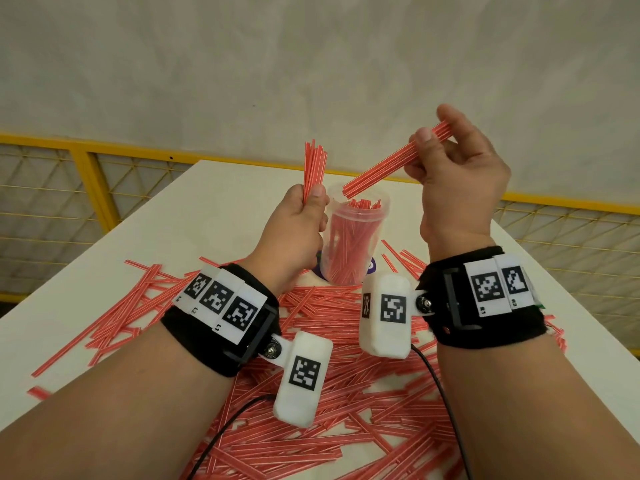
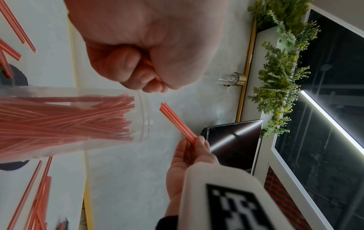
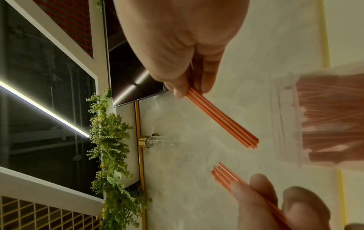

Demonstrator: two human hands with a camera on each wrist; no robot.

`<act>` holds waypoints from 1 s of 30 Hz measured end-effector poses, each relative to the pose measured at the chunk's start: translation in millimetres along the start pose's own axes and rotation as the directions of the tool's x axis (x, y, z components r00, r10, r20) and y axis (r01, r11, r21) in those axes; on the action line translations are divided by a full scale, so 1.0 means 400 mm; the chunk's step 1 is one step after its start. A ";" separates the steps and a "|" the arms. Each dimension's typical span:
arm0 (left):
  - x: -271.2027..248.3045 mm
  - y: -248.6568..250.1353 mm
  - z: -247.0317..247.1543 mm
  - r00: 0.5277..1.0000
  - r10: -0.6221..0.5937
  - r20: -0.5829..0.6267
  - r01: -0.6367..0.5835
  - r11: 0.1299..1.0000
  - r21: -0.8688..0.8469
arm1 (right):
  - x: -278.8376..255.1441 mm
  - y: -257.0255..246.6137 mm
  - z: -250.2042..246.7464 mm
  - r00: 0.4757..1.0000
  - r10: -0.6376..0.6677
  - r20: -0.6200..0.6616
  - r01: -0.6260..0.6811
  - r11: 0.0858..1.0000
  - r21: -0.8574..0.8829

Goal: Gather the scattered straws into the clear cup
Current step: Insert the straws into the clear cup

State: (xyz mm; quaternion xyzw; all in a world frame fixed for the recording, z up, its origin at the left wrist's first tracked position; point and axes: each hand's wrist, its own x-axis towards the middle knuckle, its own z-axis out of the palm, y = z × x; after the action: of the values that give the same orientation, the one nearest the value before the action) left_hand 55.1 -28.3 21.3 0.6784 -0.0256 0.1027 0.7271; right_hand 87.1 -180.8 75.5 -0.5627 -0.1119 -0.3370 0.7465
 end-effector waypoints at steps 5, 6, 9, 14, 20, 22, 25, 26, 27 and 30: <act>-0.003 0.002 -0.001 1.000 -0.004 0.011 0.004 1.000 0.030 | 0.005 0.018 -0.007 0.988 -0.145 0.056 0.154 0.963 -0.223; -0.004 0.002 0.000 1.000 -0.007 0.016 0.006 0.999 0.035 | 0.006 0.023 -0.007 0.985 -0.154 0.083 0.171 0.945 -0.278; -0.008 0.004 0.003 0.999 -0.013 0.037 0.011 0.999 0.036 | 0.005 0.037 -0.006 0.978 -0.114 0.172 0.175 0.900 -0.399; -0.013 0.009 0.004 0.999 -0.018 0.049 0.016 0.999 0.039 | -0.009 0.054 -0.008 0.930 0.092 0.356 0.175 0.742 -0.647; -0.015 0.011 0.004 0.995 -0.031 0.090 0.036 0.998 -0.051 | -0.011 0.034 0.005 0.948 0.057 0.313 0.153 0.781 -0.606; -0.017 0.012 0.005 0.994 -0.029 0.102 0.035 0.998 -0.054 | -0.019 0.025 0.014 0.943 0.070 0.324 0.136 0.810 -0.571; -0.019 0.011 0.006 0.991 -0.025 0.131 0.035 0.997 -0.072 | -0.032 0.013 0.028 0.925 0.108 0.364 0.111 0.840 -0.531; -0.019 0.012 0.006 0.990 -0.024 0.141 0.035 0.996 -0.076 | -0.035 0.009 0.031 0.919 0.124 0.374 0.096 0.849 -0.519; -0.020 0.012 0.006 0.988 -0.024 0.152 0.036 0.996 -0.079 | -0.039 0.007 0.034 0.914 0.146 0.378 0.071 0.861 -0.504; -0.023 0.013 0.007 0.983 -0.018 0.185 0.034 0.996 -0.086 | -0.048 0.003 0.038 0.898 0.206 0.388 -0.015 0.897 -0.442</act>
State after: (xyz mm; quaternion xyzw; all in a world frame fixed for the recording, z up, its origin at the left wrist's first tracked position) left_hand 45.4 -31.7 24.9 0.6523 -0.0884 0.0288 0.7522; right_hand 76.5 -159.6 69.1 -0.7779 -0.1622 -0.1786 0.5803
